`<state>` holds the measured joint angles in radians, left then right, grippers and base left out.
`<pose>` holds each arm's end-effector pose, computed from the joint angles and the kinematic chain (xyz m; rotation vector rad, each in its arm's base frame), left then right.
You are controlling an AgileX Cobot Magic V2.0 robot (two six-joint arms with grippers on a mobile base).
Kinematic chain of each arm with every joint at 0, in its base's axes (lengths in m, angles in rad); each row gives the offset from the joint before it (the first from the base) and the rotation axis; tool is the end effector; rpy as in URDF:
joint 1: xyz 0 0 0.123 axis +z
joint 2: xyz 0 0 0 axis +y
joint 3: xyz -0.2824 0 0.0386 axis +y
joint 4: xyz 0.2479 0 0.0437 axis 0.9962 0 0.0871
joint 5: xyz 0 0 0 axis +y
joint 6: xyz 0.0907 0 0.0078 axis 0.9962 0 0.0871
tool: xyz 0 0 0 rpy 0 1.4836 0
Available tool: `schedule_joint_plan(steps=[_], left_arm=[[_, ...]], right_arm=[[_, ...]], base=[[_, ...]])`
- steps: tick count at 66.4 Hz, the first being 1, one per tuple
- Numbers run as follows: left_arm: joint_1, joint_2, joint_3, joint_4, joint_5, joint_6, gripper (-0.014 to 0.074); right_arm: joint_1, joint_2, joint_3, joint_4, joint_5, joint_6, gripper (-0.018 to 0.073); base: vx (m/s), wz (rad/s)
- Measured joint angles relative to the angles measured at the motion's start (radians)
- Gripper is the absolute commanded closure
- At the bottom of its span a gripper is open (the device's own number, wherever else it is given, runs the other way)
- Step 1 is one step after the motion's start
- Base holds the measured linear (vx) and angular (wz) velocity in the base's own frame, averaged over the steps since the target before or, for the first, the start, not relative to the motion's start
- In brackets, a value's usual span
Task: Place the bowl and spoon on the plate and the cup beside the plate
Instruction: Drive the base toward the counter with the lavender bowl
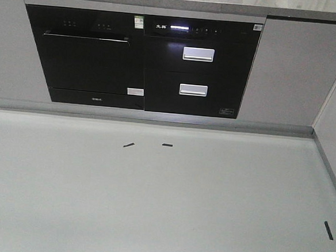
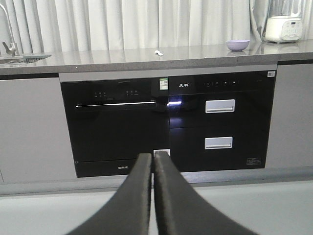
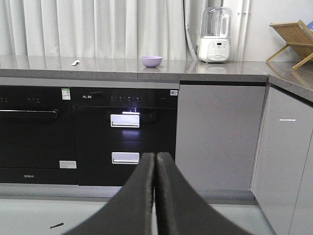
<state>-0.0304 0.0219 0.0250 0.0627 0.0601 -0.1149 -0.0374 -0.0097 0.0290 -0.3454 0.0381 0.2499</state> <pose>0.0592 -0.0014 0.1979 -0.0204 1.5907 -0.0615 0.0568 -0.0033 0.2006 -0.0343 1.5395 -0.1153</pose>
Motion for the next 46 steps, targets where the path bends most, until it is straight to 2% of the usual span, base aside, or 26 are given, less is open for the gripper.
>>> schedule_joint_plan(steps=[46], left_arm=[[0.000, 0.000, 0.000, 0.000, 0.000, 0.000, 0.0602]], right_arm=[[0.000, 0.000, 0.000, 0.000, 0.000, 0.000, 0.0561]], base=[[0.09, 0.00]])
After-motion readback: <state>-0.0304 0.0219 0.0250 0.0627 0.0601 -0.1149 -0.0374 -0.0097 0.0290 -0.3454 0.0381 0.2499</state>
